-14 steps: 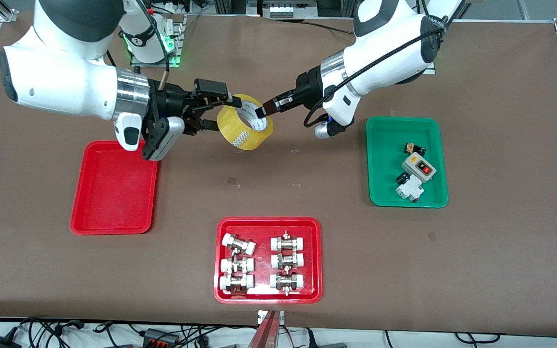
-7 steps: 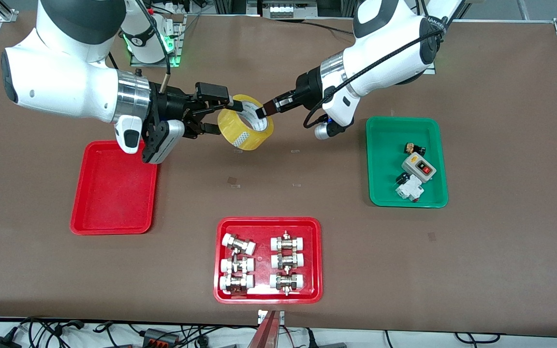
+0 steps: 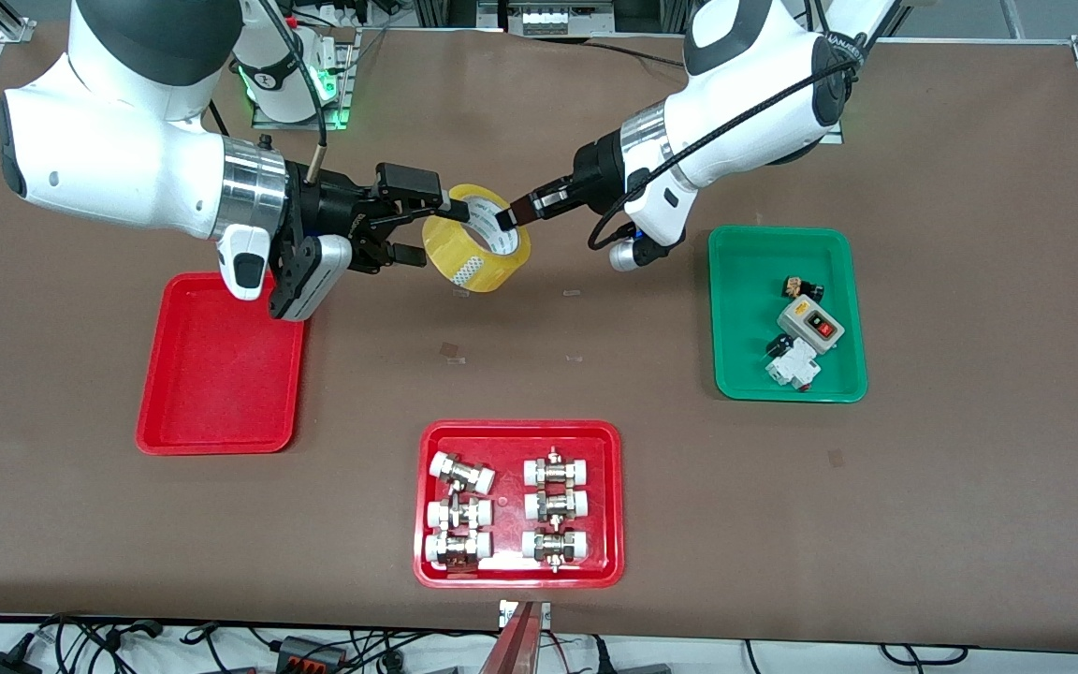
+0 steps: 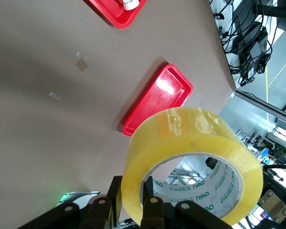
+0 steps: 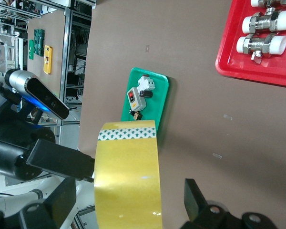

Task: Left arm passes tape to right arm into tray
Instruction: 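Close the right gripper on the tape roll beside the left gripper, then open the left gripper and withdraw it from the tape roll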

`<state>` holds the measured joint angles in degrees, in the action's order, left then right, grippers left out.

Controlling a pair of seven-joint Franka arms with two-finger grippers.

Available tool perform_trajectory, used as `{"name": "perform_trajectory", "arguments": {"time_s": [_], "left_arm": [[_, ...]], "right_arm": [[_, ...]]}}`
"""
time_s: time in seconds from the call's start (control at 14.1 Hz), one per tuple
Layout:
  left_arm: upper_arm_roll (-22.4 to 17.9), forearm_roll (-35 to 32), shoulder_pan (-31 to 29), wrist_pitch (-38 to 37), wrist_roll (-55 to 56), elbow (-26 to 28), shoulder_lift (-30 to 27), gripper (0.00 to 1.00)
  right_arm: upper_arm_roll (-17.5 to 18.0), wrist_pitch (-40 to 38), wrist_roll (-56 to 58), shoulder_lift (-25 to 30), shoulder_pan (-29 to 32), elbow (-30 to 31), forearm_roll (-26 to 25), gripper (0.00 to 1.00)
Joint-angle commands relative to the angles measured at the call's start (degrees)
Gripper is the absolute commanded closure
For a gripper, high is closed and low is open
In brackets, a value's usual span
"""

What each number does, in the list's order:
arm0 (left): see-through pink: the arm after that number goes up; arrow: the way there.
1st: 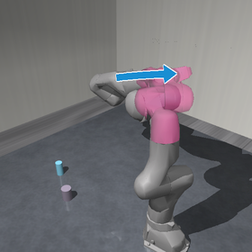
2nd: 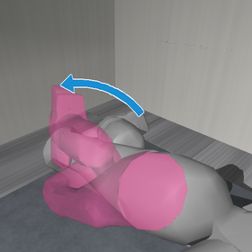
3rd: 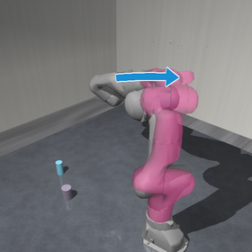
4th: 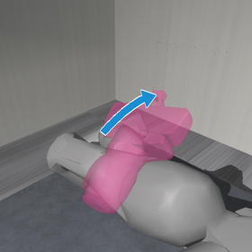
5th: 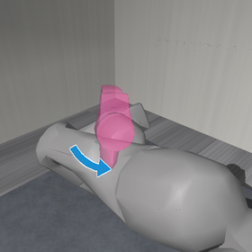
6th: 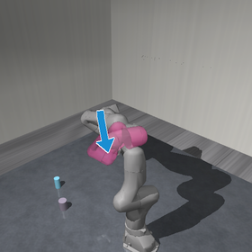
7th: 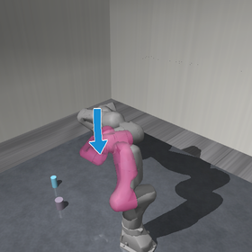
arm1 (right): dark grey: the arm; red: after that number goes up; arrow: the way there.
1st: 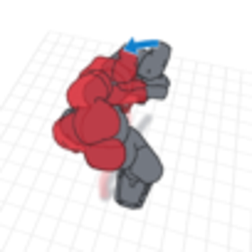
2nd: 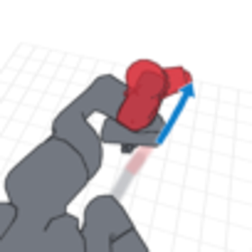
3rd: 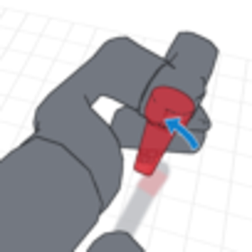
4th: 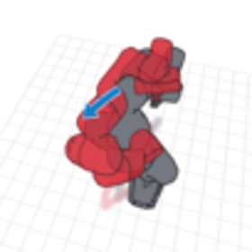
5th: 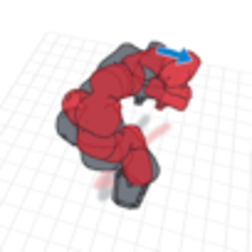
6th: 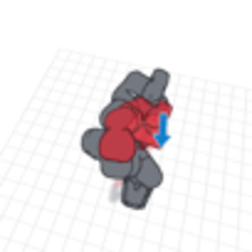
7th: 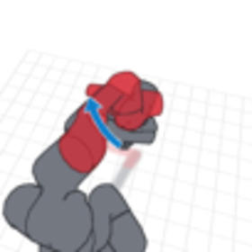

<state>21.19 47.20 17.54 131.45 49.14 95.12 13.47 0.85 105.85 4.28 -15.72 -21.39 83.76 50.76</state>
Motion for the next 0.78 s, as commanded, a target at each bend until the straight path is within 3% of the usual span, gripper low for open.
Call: {"name": "perform_trajectory", "arguments": {"time_s": [0.0, 0.28, 0.43, 0.5, 0.57, 0.64, 0.71], "left_arm": [[0.35, 1.23, -0.58, -0.32, -0.28, 0.51, -0.64, 0.90], [0.35, 1.23, -0.58, -0.32, -0.36, 0.51, -0.64, 0.89], [0.35, 1.23, -0.58, -0.32, -0.36, 0.51, -0.64, 0.89], [0.35, 1.23, -0.58, -0.41, -0.36, 0.51, -0.64, 0.89], [0.35, 1.23, -0.58, -0.41, -0.36, 0.51, -0.64, 0.89], [0.35, 1.23, -0.58, -0.41, -0.36, 0.51, -0.64, 0.89], [0.35, 1.23, -0.58, -0.41, -0.36, 0.51, -0.64, 0.89]], "right_arm": [[-0.24, 0.41, -0.23, -1.24, -0.59, -1.49, 0.74, 0.00], [-0.24, 0.50, -0.23, -1.68, -1.55, -1.67, 0.74, 0.00], [-0.24, 0.50, -0.23, -1.68, -1.47, -1.58, 0.74, 0.08], [-0.24, 0.41, -0.23, -1.68, -1.47, -1.58, 0.74, 0.15], [-0.24, 0.41, -0.32, -1.68, -1.47, -1.58, 0.74, 0.31], [-0.24, 0.32, -1.02, -1.68, -1.38, -1.67, 0.74, 0.56], [-0.24, 0.32, -1.03, -1.68, -1.38, -1.67, 0.74, 0.62]]}}
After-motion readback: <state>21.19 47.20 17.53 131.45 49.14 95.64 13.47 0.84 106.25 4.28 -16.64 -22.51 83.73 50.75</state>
